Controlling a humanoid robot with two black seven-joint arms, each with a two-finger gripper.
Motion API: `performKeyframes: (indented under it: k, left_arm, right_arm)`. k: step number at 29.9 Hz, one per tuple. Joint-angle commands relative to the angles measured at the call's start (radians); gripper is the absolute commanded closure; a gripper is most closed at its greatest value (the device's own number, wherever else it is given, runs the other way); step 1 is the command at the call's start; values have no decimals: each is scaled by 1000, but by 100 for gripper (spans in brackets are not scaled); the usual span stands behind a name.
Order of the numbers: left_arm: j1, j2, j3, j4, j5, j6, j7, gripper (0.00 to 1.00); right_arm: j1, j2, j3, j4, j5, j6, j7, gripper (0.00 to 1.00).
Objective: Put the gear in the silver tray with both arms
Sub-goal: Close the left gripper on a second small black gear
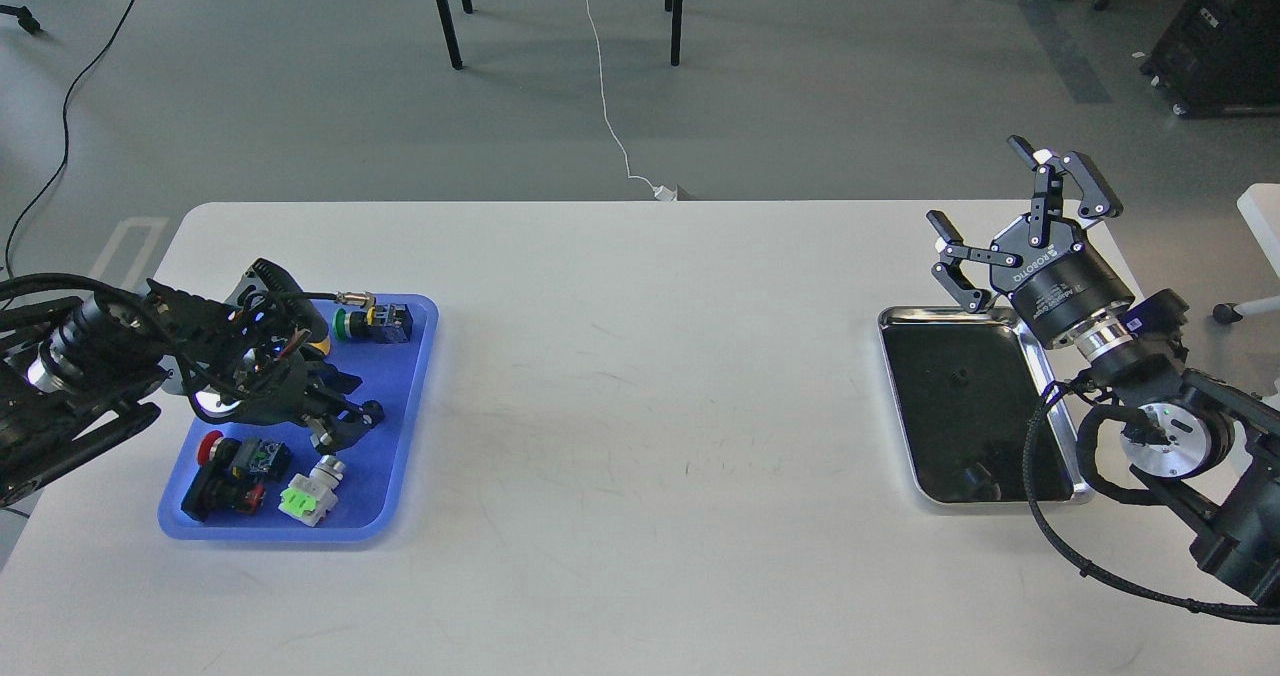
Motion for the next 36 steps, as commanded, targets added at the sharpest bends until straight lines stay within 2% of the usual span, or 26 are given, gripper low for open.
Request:
performKeyframes:
  k: [1,18,21,27,32,36]
  left_arm:
    - [0,0,1,2,0,0,0,51]
    - [3,-20,1,9,0,0,0,54]
    - [3,-20,1,12,0,0,0,65]
    - [9,-20,1,17,0,0,0,74]
    - [12,-20,1,26,0,0,0,77]
    - [17,-20,1,28,0,0,0,88]
  right_arm:
    - [0,-3,0,0,1,0,0,1]
    - [-2,-9,0,2,1,0,0,1]
    - [-2,-9,0,2,0,0,0,1]
    - [-2,-9,0,2,1,0,0,1]
    - [-2,-9,-1,2,1,0,0,1]
    - [-2,-8,0,2,1,0,0,1]
